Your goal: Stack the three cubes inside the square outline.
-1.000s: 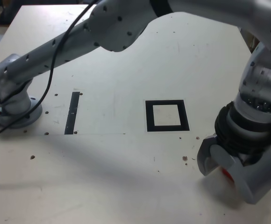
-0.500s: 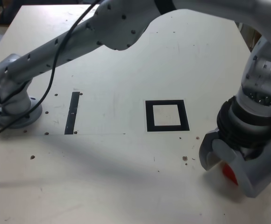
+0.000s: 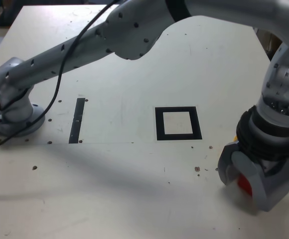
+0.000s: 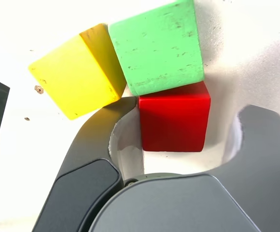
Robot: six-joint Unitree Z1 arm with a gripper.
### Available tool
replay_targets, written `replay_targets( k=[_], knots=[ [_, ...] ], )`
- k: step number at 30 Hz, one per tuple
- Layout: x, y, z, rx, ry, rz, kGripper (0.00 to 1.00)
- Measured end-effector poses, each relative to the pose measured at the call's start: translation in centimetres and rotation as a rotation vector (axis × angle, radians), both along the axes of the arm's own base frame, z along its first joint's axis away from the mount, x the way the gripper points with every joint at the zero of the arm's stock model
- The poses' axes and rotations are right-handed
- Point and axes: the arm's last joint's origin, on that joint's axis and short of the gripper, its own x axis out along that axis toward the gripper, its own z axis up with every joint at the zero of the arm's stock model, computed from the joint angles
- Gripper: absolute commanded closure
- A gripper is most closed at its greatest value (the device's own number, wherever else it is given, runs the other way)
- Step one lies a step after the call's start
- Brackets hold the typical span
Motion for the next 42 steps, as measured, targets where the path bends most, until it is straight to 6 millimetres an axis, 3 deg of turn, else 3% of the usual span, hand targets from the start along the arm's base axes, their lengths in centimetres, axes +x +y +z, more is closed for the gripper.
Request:
replay_targets(
  k=[8, 29, 36, 42],
  knots=[
    [0.1, -0.1, 0.7, -0.011, -0.024, 0.0, 0.66],
    [0.0, -0.1, 1.1, -0.017, -0.025, 0.011, 0.72],
    [-2.4, 0.2, 5.9, -0.035, -0.082, 0.043, 0.72],
    [-5.7, 2.0, 8.7, 0.034, -0.074, 0.093, 0.72]
  ],
)
